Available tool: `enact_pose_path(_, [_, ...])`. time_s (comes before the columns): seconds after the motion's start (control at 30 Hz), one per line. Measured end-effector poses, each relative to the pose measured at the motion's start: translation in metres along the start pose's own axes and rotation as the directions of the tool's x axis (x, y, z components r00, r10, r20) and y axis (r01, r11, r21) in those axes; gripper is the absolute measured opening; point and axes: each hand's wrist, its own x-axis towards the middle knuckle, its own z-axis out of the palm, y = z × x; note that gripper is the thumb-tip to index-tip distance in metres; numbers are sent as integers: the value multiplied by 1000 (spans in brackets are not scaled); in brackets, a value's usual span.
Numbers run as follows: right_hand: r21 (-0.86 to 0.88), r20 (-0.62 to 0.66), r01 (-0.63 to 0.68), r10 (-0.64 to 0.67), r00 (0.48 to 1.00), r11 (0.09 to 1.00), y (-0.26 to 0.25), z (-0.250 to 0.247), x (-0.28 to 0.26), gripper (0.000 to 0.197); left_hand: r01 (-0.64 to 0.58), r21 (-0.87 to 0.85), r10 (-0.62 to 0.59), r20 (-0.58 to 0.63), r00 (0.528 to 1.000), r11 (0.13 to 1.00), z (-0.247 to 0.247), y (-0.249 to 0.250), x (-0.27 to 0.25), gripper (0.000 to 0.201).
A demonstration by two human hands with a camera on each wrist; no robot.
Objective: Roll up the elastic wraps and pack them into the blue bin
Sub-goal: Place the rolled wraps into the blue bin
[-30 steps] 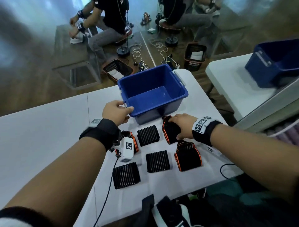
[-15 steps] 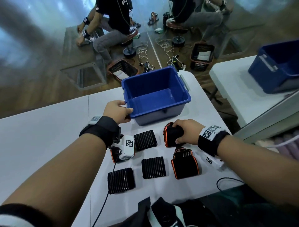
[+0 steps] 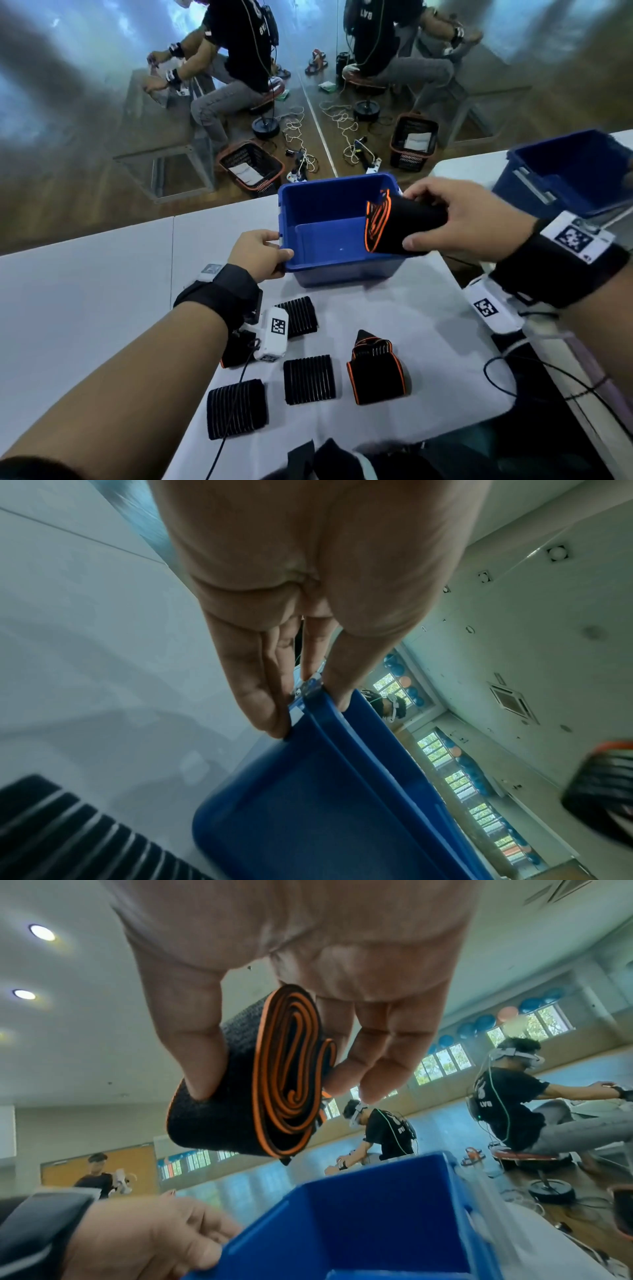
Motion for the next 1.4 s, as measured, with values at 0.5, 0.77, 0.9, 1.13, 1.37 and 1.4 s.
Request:
enact_pose_path(0.5, [-574,490,75,269,829,815,-20,121,150,50,-7,37,8,-1,1000,999,15,-11,-17,44])
enact_pose_path(0.77, [-602,605,83,385,697,794,-28,147,165,46,-3,12,3,-14,1000,1000,17,-12,-18,47])
enact_pose_path(0.9, [-644,639,166,406,654,747,-30,160,171,48,-8,14,8,-13,1000,1000,15,-11,-21,45])
enact_pose_path(1.13, [-627,575,189,286,766,756,-39,141,173,58,10,-7,-10,5,1000,1000,13,-11,-19,46])
enact_pose_path(1.37, [-382,396,131,35,917,915,-55,70,115,39,-2,-15,2,-1,1000,1000,14,-12,-21,35])
enact_pose_path(1.4, [-315,396,123,12,918,941,-56,64,98,37,1,-12,-1,1,1000,1000,14,-12,-21,34])
